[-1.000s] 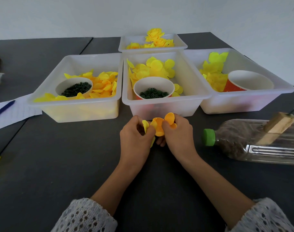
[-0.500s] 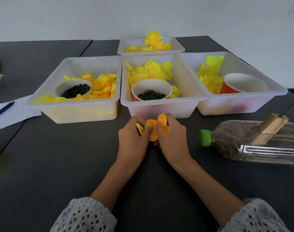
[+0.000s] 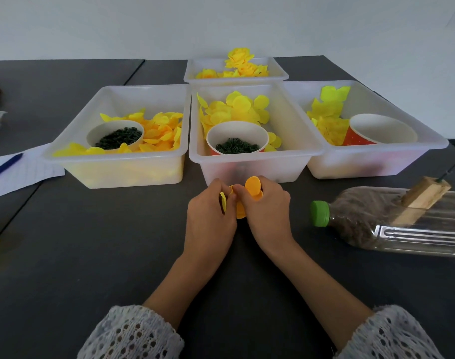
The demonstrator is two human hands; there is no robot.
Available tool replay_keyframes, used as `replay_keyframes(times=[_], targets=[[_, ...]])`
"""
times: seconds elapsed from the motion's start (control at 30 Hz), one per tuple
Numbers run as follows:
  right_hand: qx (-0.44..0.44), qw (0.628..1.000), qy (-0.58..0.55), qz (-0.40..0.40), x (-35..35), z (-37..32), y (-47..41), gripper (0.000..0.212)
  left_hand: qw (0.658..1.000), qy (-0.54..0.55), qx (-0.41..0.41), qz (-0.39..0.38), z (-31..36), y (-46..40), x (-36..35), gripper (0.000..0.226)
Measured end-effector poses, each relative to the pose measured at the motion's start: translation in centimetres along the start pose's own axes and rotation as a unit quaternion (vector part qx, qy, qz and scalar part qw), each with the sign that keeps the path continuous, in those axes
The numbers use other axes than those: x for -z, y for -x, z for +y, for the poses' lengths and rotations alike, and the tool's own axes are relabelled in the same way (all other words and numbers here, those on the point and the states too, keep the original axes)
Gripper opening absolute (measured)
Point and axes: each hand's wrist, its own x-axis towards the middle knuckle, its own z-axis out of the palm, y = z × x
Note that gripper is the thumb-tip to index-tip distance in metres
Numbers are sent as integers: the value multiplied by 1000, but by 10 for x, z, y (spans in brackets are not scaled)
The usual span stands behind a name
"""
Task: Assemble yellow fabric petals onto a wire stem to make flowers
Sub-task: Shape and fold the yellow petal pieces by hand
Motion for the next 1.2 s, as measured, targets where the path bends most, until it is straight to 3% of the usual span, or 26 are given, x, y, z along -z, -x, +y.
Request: replay_keyframes(times=[0.2, 0.57, 0.73, 0.87, 1.0, 1.2], targets=[[-1, 1000, -5, 8, -1, 0, 0, 31, 999, -29, -28, -8, -1, 0, -1, 17], [-6, 999, 36, 29, 2, 0, -2, 33, 998, 33, -57, -2, 2, 3, 2, 13], [-60, 997, 33, 39, 3, -1, -8, 36, 995, 51, -83, -5, 8, 10, -3, 14], [-62, 998, -1, 29, 6, -5, -3, 32, 993, 114, 1, 30, 12, 8, 0, 22], [-62, 992, -109, -21, 11, -7, 1, 23, 987, 136, 84, 34, 3, 1, 5, 13], [-54, 982, -100, -151, 14, -6, 1, 22, 983, 162, 81, 26, 3, -2, 10, 12]])
